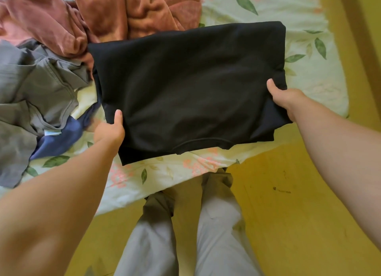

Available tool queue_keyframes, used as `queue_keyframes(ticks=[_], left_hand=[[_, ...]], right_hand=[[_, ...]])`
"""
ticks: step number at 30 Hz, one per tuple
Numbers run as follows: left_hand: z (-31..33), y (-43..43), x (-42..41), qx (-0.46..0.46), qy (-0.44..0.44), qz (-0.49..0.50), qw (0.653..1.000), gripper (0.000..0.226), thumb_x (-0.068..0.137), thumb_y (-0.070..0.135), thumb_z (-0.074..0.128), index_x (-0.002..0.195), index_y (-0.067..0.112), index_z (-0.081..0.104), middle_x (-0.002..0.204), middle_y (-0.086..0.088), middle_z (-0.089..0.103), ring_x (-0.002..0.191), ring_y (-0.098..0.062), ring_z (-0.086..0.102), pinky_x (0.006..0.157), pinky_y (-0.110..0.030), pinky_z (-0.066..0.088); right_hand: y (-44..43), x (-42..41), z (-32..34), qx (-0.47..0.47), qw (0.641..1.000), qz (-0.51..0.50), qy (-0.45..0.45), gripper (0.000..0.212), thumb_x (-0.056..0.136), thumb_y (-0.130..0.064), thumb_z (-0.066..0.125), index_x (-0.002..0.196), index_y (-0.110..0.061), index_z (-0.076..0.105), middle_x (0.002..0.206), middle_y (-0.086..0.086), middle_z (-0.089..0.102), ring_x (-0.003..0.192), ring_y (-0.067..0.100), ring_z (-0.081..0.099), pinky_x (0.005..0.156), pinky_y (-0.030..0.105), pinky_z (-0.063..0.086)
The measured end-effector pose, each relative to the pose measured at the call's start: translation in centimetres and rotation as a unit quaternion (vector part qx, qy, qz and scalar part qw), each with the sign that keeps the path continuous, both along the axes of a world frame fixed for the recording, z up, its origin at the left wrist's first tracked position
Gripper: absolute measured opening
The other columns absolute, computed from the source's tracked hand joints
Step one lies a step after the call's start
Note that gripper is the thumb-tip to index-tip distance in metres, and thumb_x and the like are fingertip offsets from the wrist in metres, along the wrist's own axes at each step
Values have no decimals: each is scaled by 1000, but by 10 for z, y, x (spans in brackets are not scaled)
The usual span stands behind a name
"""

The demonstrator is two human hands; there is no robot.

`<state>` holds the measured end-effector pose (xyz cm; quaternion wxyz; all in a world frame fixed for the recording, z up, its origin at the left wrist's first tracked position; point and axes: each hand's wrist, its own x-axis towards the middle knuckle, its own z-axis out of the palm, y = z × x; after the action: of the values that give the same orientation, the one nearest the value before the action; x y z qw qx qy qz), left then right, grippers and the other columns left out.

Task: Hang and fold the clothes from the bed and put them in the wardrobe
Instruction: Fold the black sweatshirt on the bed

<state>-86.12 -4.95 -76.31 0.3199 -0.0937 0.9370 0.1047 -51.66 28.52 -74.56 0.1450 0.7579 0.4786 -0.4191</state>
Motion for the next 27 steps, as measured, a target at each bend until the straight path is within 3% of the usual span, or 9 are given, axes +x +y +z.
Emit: queue_keyframes(ticks=[3, 6, 10, 13, 16, 19, 21, 24, 27], left_hand=[[3, -11, -5, 75, -9, 48, 996, 88, 86, 80, 47, 140, 11, 50, 131, -10, 57, 114, -37, 55, 85, -41, 44], [12, -15, -1, 99, -1, 55, 994, 83, 83, 84, 48, 131, 17, 56, 114, -7, 58, 104, -34, 55, 82, -41, 45], [16, -27, 21, 68, 13, 8, 998, 84, 84, 84, 44, 120, 11, 61, 112, -13, 59, 104, -40, 55, 91, -45, 48], [13, -38, 52, 38, 4, -24, 999, 78, 89, 80, 41, 107, 6, 60, 110, -21, 62, 94, -40, 55, 85, -44, 46], [7, -42, 74, 13, -14, -9, 1000, 75, 92, 77, 41, 109, 5, 57, 110, -21, 62, 101, -47, 58, 99, -55, 48], [12, -31, 74, 22, 23, -2, 999, 61, 88, 64, 54, 116, 9, 54, 112, -15, 62, 101, -43, 62, 95, -56, 52], [21, -12, 61, 47, 88, 10, 995, 56, 84, 53, 59, 124, 14, 53, 121, -11, 60, 108, -37, 61, 97, -50, 51], [30, 25, 27, 95, 152, 15, 984, 49, 93, 48, 54, 131, 17, 53, 132, -9, 55, 118, -30, 56, 102, -46, 45], [35, 54, -8, 117, 205, 1, 972, 50, 97, 56, 44, 113, 12, 63, 118, -12, 64, 111, -33, 60, 97, -40, 44]], right_hand=[[-3, 20, 4, -78, 993, -35, 87, 84, 72, -81, 67, 122, -14, 58, 120, 1, 64, 101, 24, 62, 87, 37, 48], [-5, 33, 7, -69, 989, -2, 129, 72, 73, -79, 67, 107, -16, 60, 110, -3, 67, 95, 19, 64, 75, 31, 50], [7, 43, 18, 23, 994, 95, 57, 69, 79, -85, 54, 84, -16, 57, 91, -2, 62, 82, 22, 59, 65, 31, 44], [15, 56, 14, 60, 984, 169, -24, 84, 87, -83, 40, 99, -4, 63, 99, 11, 64, 96, 37, 60, 85, 43, 47], [10, 61, 4, 56, 975, 195, -88, 87, 96, -76, 28, 116, 3, 61, 120, 24, 62, 113, 45, 56, 98, 48, 43], [-2, 50, -5, 78, 980, 124, -136, 80, 97, -68, 41, 141, -1, 40, 141, 25, 48, 127, 46, 48, 105, 53, 41], [-12, 32, -4, 167, 964, 119, -166, 68, 96, -53, 53, 144, -10, 32, 145, 22, 39, 130, 43, 44, 104, 54, 38], [-18, 3, -4, 286, 931, 186, -130, 58, 90, -21, 55, 143, -18, 32, 148, 15, 34, 129, 35, 42, 105, 48, 36], [-9, -20, -7, 301, 932, 186, -85, 68, 89, -19, 53, 151, -20, 26, 156, 10, 27, 137, 31, 37, 110, 47, 31]])
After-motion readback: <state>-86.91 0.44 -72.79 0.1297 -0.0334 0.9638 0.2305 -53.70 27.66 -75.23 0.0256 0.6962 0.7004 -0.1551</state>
